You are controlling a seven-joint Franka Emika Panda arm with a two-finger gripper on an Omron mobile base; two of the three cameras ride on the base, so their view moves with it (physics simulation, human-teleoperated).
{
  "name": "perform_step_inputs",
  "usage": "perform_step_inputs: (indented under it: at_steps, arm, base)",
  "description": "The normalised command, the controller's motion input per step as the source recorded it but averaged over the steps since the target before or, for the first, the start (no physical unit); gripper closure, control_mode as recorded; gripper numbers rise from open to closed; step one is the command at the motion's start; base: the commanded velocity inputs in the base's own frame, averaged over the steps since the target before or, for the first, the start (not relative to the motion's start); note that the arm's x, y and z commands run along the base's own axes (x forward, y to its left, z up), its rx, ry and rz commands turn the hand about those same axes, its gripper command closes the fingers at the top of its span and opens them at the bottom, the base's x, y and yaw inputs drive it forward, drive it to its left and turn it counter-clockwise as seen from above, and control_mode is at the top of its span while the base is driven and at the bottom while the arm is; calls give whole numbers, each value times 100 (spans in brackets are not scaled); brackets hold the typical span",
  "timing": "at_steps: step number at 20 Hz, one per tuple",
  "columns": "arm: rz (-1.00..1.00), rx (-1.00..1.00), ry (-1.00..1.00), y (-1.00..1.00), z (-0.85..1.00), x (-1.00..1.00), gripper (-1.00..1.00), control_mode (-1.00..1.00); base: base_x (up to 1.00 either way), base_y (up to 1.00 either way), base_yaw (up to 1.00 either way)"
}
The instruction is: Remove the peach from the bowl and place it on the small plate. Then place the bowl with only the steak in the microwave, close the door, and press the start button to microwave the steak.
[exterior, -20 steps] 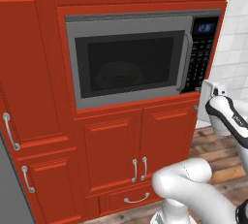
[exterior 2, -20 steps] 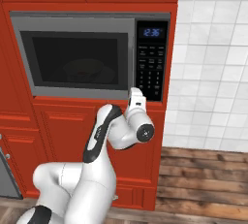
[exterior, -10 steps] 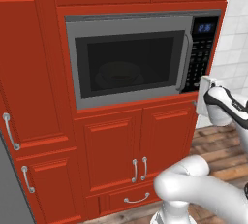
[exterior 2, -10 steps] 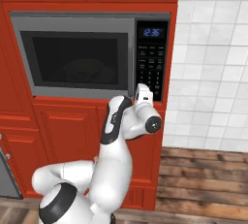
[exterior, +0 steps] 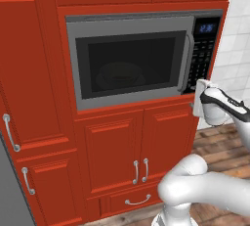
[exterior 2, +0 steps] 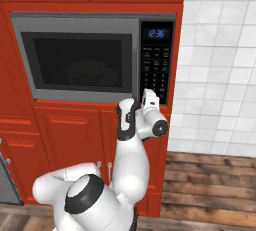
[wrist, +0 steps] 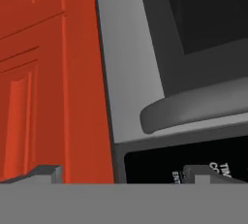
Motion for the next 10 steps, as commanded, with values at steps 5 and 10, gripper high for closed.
perform_step_inputs:
  at_steps: [5,10]
  arm:
    - [0,0,0,0,-13,39,-100,-100]
    - [0,0,0,-5,-19,34,-100,-100]
  base:
    - [0,0,0]
    - [0,0,0]
